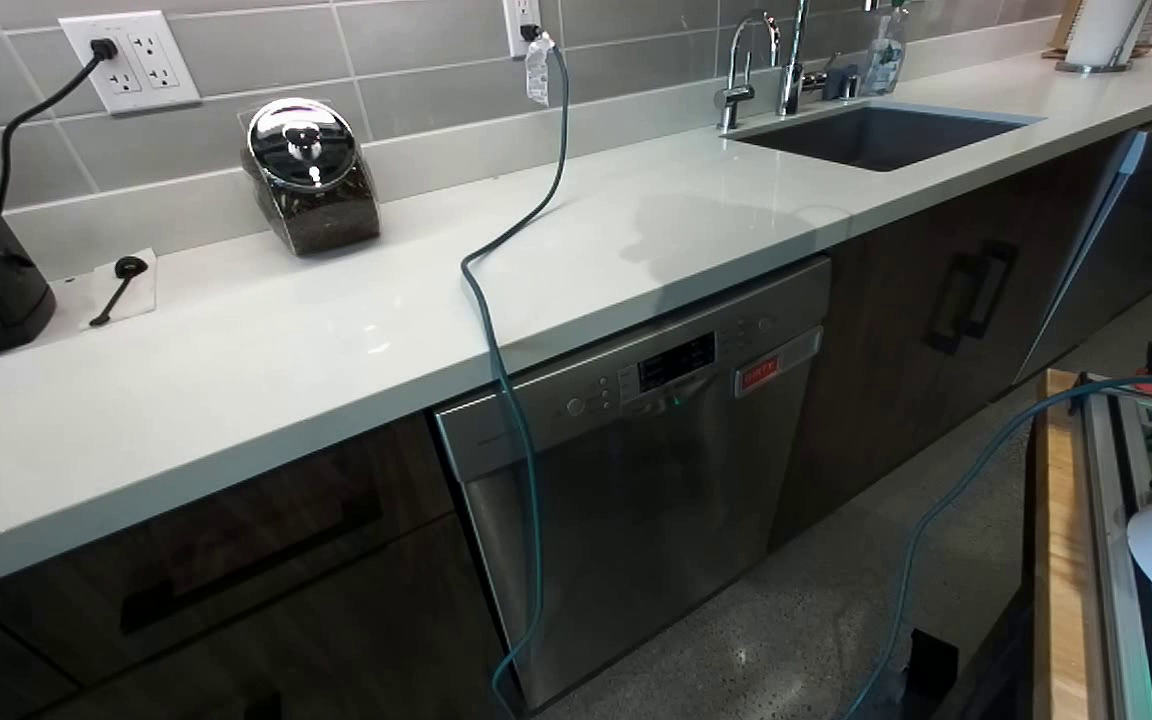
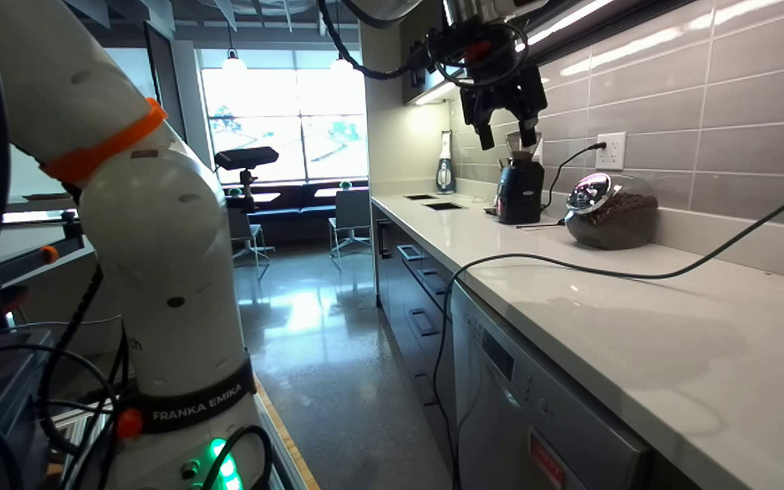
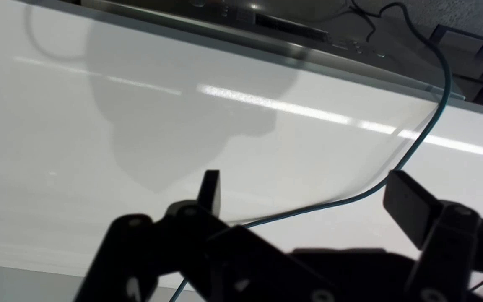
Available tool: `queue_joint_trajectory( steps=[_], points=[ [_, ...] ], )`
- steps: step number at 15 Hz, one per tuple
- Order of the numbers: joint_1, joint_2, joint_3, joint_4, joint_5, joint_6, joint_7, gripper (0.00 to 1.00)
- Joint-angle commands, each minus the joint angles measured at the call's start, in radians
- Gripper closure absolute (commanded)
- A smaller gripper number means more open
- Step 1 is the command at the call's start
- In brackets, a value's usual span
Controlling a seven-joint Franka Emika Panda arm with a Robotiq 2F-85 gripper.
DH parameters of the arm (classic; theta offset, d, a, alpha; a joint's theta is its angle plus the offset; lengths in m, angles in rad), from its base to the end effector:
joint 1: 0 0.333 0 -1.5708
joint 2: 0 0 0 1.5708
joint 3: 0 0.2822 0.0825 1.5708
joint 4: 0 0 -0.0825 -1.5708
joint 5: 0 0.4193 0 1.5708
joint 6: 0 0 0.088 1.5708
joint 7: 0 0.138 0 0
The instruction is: Press a button on the dishwasher.
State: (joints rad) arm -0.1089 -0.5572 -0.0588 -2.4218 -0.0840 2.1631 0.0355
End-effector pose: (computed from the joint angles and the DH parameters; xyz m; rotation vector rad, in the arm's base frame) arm 0.4634 -0.0840 0.4673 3.0348 -0.2472 0.4520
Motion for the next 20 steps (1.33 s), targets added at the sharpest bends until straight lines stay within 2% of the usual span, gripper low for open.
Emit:
queue_joint_trajectory(
  steps=[1,6,13,20],
  points=[
    [0.029,0.013,0.017,-0.017,0.015,-0.045,-0.007,0.0],
    [0.074,0.013,0.025,-0.055,0.045,-0.122,-0.019,0.0],
    [0.15,0.051,0.046,-0.134,0.147,-0.07,-0.042,0.0],
    [0.225,0.105,0.105,-0.213,0.202,0.137,-0.044,0.0]
  ],
)
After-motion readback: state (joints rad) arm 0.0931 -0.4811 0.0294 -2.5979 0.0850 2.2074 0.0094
